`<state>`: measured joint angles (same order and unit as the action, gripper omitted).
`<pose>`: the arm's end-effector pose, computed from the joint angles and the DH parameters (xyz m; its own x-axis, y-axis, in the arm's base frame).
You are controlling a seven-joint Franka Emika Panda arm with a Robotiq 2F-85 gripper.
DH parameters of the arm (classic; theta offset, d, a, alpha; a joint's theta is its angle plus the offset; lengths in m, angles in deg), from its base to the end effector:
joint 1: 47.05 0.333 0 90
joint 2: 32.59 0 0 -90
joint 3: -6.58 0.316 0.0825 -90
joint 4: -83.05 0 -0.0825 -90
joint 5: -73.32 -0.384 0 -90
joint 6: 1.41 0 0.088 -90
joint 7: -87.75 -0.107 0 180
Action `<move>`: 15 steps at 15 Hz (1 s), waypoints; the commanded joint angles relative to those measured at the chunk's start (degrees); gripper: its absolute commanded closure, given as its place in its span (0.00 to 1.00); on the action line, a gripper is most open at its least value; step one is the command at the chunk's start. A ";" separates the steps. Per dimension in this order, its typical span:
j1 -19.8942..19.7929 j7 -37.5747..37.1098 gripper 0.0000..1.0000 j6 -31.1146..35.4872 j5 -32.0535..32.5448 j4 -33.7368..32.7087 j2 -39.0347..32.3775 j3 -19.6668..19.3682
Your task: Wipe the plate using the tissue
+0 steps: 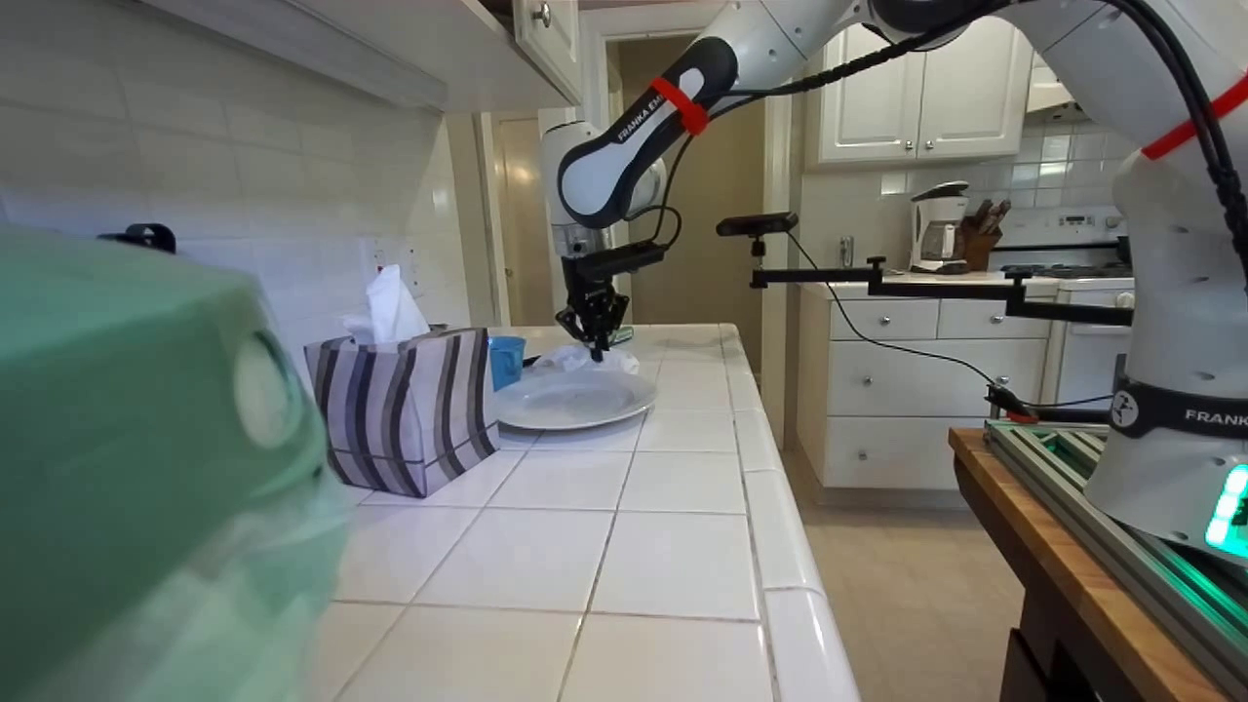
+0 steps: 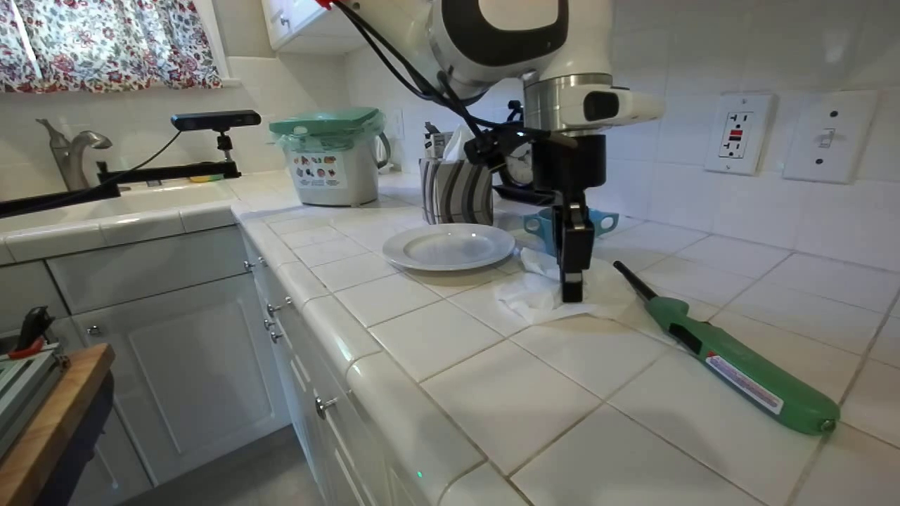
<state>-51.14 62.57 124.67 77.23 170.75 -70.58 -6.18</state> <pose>0.6849 -0.1838 0.2773 0.7995 -0.5935 0.0922 -0.6000 -0.7822 0.1677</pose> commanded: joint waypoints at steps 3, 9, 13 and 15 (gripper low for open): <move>1.48 0.72 0.37 -3.72 0.98 0.97 5.94 0.27; 3.33 4.91 0.00 -15.61 3.44 3.52 17.08 2.91; 3.05 9.83 0.00 -21.74 2.22 3.83 20.74 5.59; 3.01 12.37 0.00 -23.58 1.59 3.88 22.52 6.73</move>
<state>-47.32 70.26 102.52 79.61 172.55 -51.31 -1.19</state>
